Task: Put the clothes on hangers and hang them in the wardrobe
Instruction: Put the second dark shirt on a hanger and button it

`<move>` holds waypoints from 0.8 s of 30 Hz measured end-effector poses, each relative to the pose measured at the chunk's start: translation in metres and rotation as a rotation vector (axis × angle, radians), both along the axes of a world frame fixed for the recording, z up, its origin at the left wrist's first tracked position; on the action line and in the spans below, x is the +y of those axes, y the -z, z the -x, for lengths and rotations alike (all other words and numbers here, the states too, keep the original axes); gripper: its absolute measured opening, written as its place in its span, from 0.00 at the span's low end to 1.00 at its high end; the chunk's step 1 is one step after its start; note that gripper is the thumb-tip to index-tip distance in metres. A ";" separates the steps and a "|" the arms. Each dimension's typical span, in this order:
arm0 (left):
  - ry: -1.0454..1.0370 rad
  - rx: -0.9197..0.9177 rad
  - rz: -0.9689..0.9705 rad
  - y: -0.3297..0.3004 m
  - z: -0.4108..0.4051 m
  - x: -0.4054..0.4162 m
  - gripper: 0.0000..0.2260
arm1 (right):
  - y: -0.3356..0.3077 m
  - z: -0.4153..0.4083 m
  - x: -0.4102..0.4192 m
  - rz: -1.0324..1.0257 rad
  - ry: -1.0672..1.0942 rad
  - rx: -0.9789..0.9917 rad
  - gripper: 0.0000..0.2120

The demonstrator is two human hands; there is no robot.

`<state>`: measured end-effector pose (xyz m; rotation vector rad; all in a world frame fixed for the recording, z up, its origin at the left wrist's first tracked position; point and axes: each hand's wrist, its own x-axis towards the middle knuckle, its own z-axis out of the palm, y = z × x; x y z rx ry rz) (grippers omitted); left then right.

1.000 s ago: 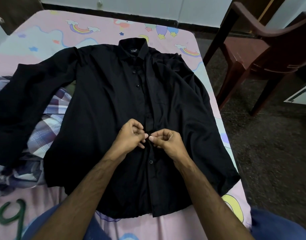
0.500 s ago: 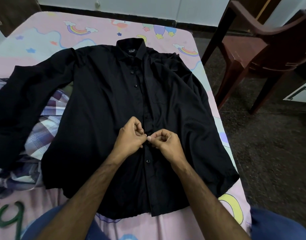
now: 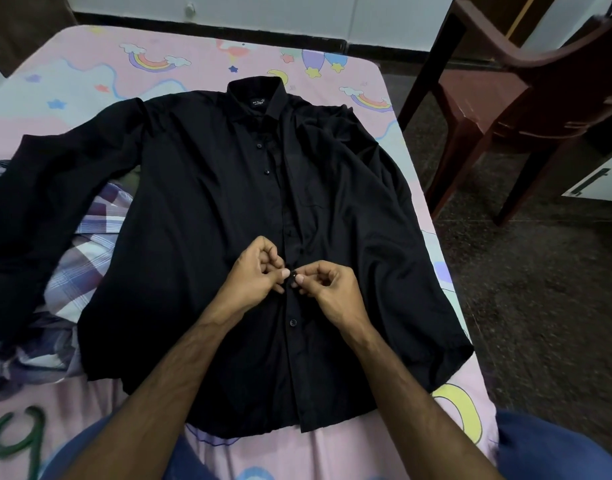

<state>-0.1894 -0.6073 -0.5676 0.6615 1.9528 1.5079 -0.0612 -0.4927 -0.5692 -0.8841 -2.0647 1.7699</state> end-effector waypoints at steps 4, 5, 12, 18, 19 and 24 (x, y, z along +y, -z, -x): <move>-0.041 0.086 0.065 0.002 -0.006 0.004 0.14 | 0.001 -0.001 -0.003 -0.032 0.050 -0.006 0.05; -0.058 0.097 0.081 0.003 -0.006 0.004 0.14 | 0.001 0.000 -0.004 -0.033 0.070 -0.001 0.06; -0.036 -0.013 0.066 -0.003 -0.003 0.001 0.10 | 0.002 0.000 -0.010 -0.064 0.148 -0.023 0.05; -0.020 0.007 0.083 -0.007 -0.004 -0.001 0.11 | 0.002 0.001 -0.007 -0.092 0.108 -0.060 0.04; -0.012 0.019 0.089 -0.008 -0.004 -0.002 0.11 | 0.001 0.001 -0.007 -0.087 0.100 -0.068 0.04; 0.019 0.056 0.139 -0.014 -0.006 -0.003 0.07 | -0.003 0.003 -0.004 -0.108 0.078 -0.113 0.03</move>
